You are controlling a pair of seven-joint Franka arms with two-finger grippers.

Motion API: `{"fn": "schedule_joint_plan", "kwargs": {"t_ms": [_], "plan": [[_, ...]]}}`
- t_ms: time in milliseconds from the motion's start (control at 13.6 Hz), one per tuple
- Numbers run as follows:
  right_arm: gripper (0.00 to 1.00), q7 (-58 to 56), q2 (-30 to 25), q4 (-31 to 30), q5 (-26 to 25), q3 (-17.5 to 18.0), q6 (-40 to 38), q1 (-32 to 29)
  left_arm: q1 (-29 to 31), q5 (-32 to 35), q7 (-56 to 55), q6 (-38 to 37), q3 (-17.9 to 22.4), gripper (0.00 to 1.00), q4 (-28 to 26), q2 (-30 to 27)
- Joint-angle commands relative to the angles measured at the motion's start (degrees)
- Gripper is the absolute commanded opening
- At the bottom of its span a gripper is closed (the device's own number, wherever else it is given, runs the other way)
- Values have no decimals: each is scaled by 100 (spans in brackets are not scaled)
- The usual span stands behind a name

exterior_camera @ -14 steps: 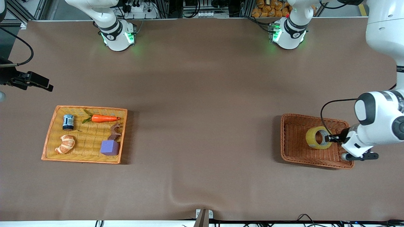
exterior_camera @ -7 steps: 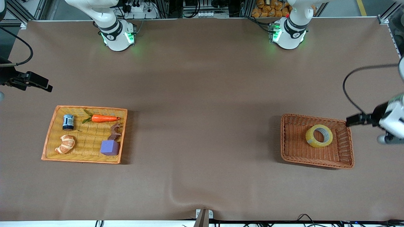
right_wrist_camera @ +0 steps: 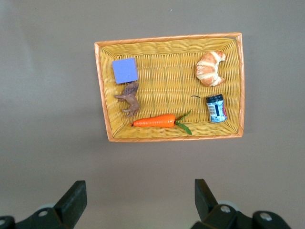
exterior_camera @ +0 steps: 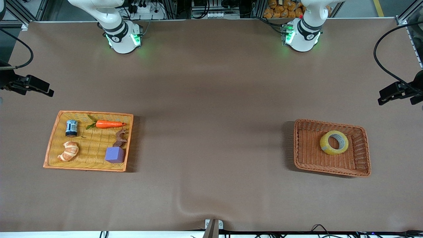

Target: Transfer tape with both arms

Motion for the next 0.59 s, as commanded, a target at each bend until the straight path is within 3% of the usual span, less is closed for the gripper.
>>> {"fn": "schedule_joint_plan", "kwargs": {"t_ms": [0,147,516], "plan": [[100,90,-86,-13,-57,-28,-21,34,-783,-150,-12,50,741,100,-700,-610],[100,90,-95,-13,-48,-45,-56,8,-1138,-308,-12,24,1209,100,-745,-673],[100,2,-77,83,-48,-54,-126,-10,-1147,-362,76,-151,1307,100,-666,-682]]}}
